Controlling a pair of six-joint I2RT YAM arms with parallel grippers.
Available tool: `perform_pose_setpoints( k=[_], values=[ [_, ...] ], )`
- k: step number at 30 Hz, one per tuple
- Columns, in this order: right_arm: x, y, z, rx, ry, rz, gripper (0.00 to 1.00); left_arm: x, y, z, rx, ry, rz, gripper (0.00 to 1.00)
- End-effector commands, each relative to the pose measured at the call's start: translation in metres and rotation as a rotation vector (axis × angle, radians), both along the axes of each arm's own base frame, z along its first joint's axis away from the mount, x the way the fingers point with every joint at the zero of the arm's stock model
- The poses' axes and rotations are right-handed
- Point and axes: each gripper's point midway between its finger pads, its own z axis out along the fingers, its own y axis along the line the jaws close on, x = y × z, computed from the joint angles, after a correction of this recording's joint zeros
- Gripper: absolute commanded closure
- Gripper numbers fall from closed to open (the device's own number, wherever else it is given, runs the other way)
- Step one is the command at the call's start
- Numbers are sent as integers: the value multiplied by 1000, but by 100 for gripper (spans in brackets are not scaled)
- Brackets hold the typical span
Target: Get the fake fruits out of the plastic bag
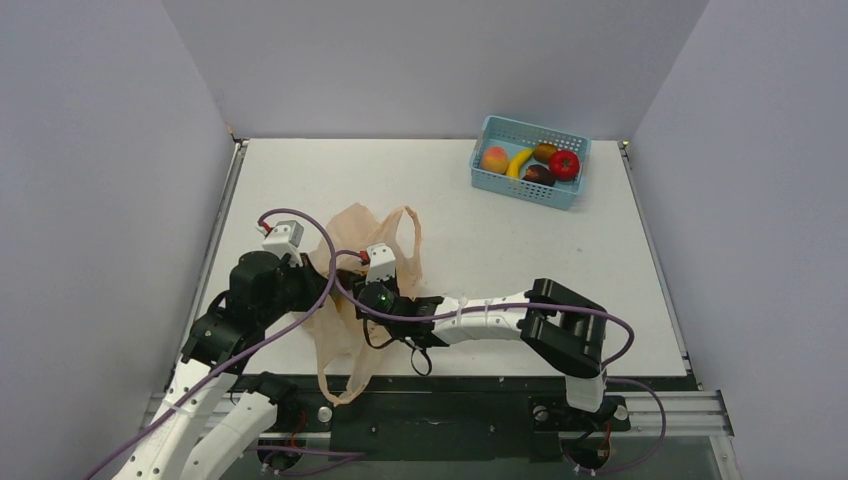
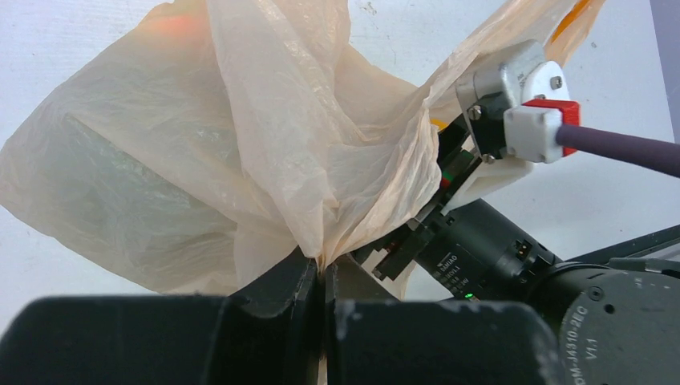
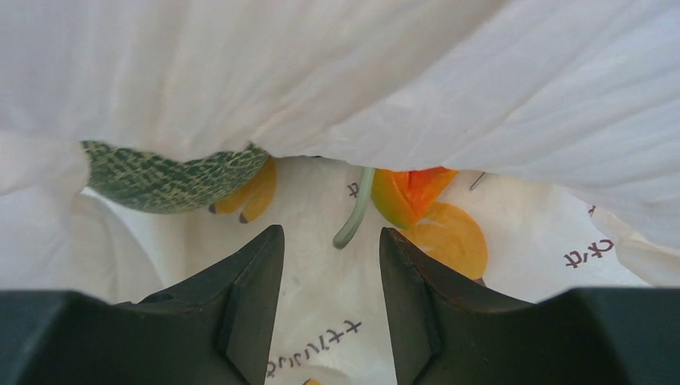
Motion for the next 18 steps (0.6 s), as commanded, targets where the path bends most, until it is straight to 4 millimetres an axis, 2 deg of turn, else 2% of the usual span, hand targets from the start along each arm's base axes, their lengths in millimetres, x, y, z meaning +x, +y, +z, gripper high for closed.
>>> perform_pose_setpoints(
  k=[1, 5, 10, 16, 18],
  values=[
    [23, 5, 17, 47, -55, -96, 57, 3, -5, 10, -22, -36, -14, 100],
    [32, 1, 14, 23, -82, -143, 58, 3, -5, 10, -22, -37, -18, 100],
    [39, 10, 8, -9, -98, -121, 69, 3, -5, 10, -22, -38, -17, 100],
    [43, 12, 4, -23, -103, -117, 70, 3, -6, 10, -23, -37, -18, 100],
    [45, 11, 4, -22, -102, -117, 74, 3, -6, 10, -22, -37, -19, 100]
  ],
)
